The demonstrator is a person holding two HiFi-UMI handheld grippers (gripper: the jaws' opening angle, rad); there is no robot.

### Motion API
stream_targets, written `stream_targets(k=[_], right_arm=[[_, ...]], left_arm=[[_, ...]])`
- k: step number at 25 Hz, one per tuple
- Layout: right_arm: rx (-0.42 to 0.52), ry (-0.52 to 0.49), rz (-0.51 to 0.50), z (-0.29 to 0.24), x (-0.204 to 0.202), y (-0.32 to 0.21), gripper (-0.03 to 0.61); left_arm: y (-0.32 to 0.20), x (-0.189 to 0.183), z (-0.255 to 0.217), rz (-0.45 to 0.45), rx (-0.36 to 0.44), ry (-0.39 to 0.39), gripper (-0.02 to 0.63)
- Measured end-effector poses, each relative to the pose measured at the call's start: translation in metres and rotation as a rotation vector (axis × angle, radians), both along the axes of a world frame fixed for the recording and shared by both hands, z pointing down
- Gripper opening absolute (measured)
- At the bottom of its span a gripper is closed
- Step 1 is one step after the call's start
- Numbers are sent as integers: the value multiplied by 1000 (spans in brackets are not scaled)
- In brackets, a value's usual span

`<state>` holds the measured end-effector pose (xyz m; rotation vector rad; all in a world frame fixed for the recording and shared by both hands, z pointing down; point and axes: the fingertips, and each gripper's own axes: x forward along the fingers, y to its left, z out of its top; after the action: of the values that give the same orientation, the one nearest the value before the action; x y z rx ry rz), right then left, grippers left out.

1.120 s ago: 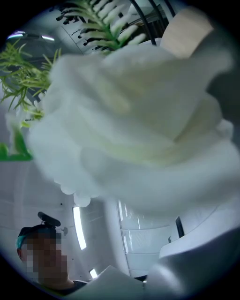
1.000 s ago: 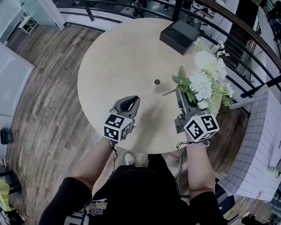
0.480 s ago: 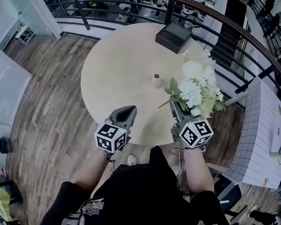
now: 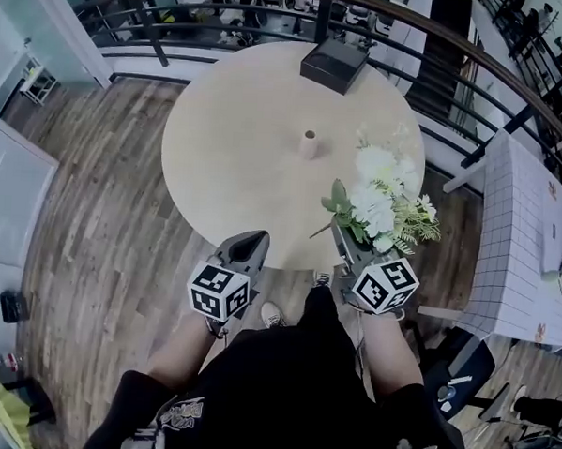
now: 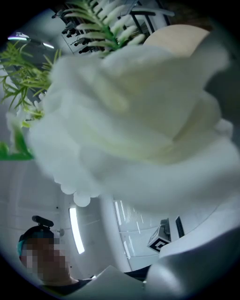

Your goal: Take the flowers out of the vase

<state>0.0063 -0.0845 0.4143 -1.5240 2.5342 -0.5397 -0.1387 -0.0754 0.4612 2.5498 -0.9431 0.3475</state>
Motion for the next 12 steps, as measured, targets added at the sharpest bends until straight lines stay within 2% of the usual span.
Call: stream_targets(k=[7, 12], right_arm=[[-22, -1, -21, 8, -12, 37, 78], [-32, 4, -73, 9, -8, 67, 78]], left_arm=[[32, -2, 2, -1, -9, 15, 6], [60, 13, 2, -31, -21, 26, 6]])
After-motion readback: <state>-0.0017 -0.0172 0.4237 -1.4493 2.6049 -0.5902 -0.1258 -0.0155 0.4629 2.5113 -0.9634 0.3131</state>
